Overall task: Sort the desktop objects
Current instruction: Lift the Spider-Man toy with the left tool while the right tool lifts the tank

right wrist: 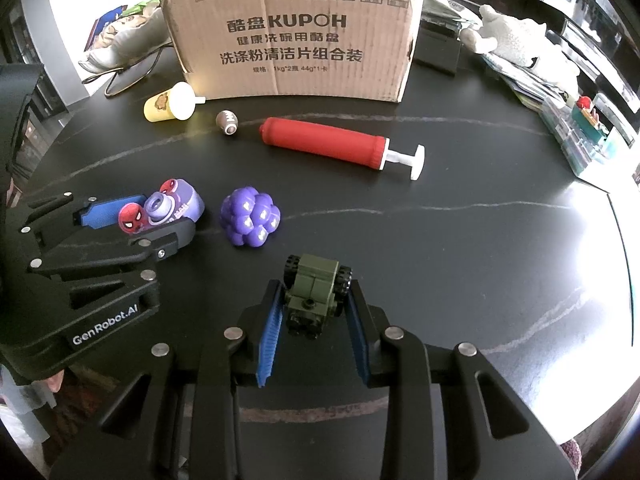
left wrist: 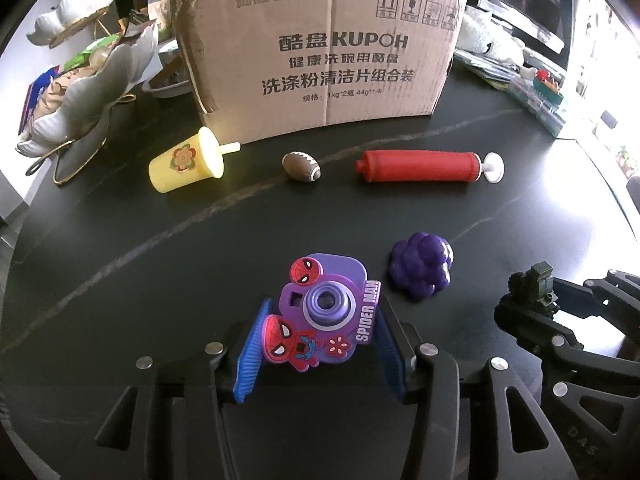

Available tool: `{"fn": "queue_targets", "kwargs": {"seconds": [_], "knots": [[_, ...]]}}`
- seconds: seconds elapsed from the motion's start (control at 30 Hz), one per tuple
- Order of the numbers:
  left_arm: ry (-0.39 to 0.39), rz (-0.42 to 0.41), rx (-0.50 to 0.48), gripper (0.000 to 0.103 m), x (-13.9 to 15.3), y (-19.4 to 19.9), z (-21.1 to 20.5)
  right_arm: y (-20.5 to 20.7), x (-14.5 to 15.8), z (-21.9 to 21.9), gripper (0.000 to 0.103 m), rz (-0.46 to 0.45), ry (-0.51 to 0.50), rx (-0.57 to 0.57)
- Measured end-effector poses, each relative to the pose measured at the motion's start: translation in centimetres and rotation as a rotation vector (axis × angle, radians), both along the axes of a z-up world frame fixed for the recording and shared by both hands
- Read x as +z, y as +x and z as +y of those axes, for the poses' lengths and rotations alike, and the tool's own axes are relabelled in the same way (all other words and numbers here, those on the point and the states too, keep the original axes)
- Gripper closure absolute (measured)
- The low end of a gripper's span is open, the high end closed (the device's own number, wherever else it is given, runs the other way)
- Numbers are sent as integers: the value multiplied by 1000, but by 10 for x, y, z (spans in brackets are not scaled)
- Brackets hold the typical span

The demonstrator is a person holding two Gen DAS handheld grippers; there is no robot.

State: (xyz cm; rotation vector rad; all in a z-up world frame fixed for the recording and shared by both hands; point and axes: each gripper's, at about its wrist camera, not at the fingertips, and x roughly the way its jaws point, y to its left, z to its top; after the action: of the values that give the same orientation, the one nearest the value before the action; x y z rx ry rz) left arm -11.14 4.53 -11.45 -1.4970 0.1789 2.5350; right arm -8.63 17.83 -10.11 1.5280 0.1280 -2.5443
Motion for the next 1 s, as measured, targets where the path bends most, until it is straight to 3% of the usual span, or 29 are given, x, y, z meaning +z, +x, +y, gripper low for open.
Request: {"fn": "queue_targets", "kwargs": {"seconds": [0.17,0.4,1.0], "knots": [[11,-8,14,50,-5,0,-1,-1,-1,1,75,-3,-1,-4],[15,-4,9,55,-3,1,0,-2,-3,1,75,-10,0,-5],[16,43,64,55,19,9,-19,1,1,-3,75,8,4,3]]}}
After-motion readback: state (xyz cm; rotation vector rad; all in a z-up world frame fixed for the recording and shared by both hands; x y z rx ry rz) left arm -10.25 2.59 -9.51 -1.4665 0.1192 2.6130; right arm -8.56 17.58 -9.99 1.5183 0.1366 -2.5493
